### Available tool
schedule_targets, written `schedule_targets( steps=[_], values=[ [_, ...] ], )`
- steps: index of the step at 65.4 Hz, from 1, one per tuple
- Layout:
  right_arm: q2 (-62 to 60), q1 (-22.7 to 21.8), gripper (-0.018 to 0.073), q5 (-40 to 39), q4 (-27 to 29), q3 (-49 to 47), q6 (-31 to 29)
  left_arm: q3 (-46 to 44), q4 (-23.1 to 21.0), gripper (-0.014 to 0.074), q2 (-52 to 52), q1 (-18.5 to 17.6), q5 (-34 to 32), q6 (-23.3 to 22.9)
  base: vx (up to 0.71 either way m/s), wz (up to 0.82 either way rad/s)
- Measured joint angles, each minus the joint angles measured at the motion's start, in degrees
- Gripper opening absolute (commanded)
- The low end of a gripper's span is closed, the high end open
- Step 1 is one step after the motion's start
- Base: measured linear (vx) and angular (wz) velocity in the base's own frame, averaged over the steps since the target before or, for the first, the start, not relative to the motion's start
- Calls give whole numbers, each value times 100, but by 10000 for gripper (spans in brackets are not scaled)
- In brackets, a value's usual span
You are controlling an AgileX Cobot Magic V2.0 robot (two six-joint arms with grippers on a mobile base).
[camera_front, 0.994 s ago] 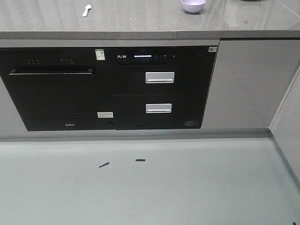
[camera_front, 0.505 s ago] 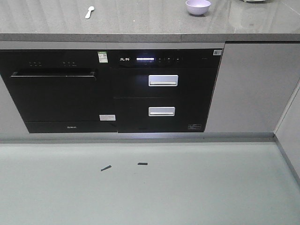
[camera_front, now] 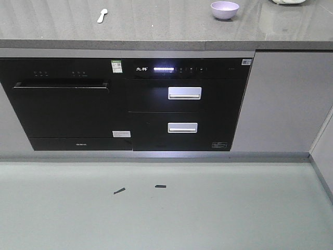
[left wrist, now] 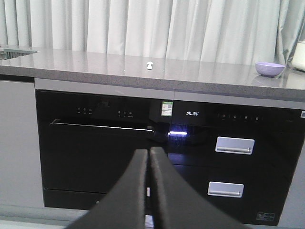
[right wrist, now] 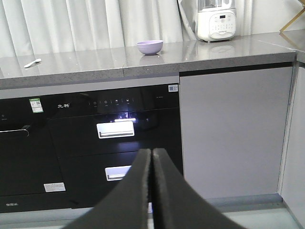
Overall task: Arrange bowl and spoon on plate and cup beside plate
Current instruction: 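Continue driving forward, approaching the counter with the lavender bowl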
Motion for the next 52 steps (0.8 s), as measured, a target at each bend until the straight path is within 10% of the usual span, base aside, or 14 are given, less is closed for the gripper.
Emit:
schedule_targets(
  steps=[52],
  values=[
    [0,0,-6,0,0,0,0,0,0,-6,0,0,0,0,7,1]
  ],
)
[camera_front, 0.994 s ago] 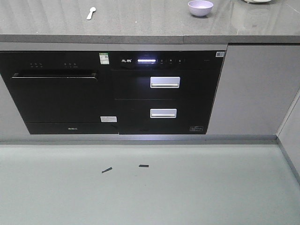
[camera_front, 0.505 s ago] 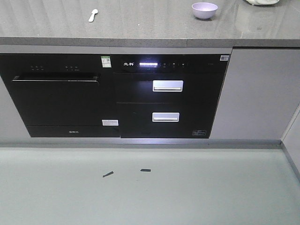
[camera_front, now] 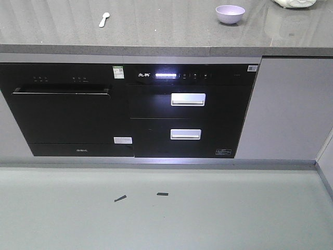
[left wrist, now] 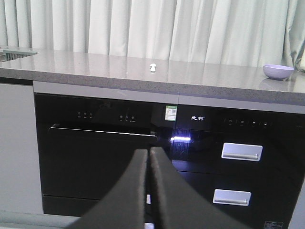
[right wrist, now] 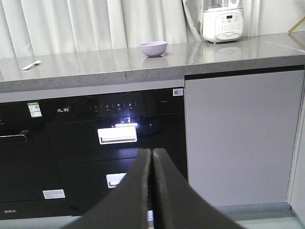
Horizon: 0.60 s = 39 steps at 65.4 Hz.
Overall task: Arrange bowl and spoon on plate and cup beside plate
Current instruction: 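Continue driving forward, approaching the counter with the lavender bowl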
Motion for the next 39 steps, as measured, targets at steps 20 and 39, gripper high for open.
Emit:
schedule_targets(
  steps=[20,39],
  values=[
    [0,0,-6,0,0,0,0,0,0,-6,0,0,0,0,7,-1],
    [0,0,-6,0,0,0,0,0,0,-6,0,0,0,0,8,-3]
  ],
)
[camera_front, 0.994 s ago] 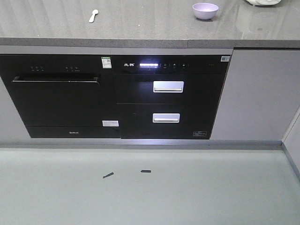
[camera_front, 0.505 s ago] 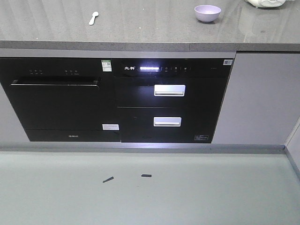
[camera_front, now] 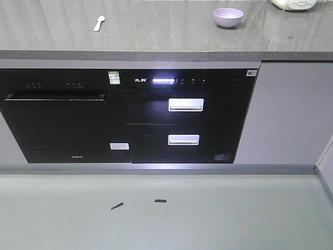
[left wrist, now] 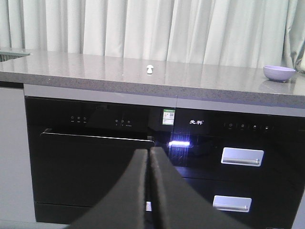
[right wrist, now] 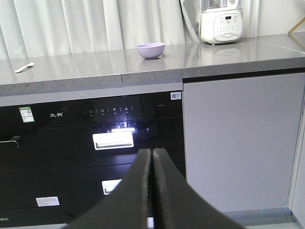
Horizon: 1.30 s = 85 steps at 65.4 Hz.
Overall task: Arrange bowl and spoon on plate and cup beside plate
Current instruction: 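Continue driving forward, approaching the counter with the lavender bowl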
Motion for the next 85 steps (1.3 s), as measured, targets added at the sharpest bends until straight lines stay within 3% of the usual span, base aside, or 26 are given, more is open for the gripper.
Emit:
schedule_targets(
  steps=[85],
  values=[
    [0,0,-6,0,0,0,0,0,0,-6,0,0,0,0,7,-3]
  ],
)
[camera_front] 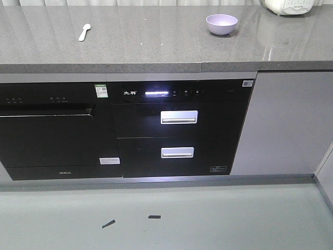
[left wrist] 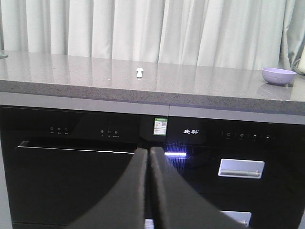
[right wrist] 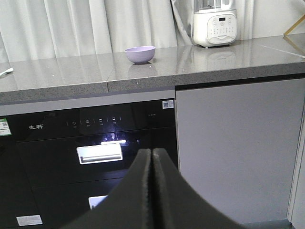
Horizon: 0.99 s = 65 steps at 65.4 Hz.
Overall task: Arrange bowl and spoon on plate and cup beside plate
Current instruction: 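Continue driving forward, approaching the counter with the lavender bowl, then drive closer to the counter edge, keeping both grippers closed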
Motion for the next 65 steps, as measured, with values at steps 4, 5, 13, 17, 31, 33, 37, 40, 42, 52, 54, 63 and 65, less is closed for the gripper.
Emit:
schedule_targets(
  steps=[4,5,13,17,31,33,37,40,42,52,54,63,65],
  values=[
    [0,0,-6,0,0,0,0,0,0,-6,0,0,0,0,7,-3],
    [0,0,-6,0,0,0,0,0,0,-6,0,0,0,0,7,-3],
    [0,0,-6,0,0,0,0,0,0,-6,0,0,0,0,7,-3],
    [0,0,-6,0,0,0,0,0,0,-6,0,0,0,0,7,-2],
    [0,0,-6,0,0,0,0,0,0,-6,0,0,0,0,6,-1],
    [0,0,-6,0,0,0,0,0,0,-6,0,0,0,0,6,0],
    [0,0,-6,0,0,0,0,0,0,-6,0,0,0,0,6,1],
    [0,0,-6,0,0,0,0,0,0,-6,0,0,0,0,5,2],
    [0,0,-6,0,0,0,0,0,0,-6,0,0,0,0,5,2],
    [0,0,-6,0,0,0,0,0,0,-6,0,0,0,0,5,2],
    [0,0,-6,0,0,0,0,0,0,-6,0,0,0,0,5,1],
    [0,0,-6,0,0,0,0,0,0,-6,0,0,0,0,5,1],
    [0,0,-6,0,0,0,0,0,0,-6,0,0,0,0,5,1]
  ],
)
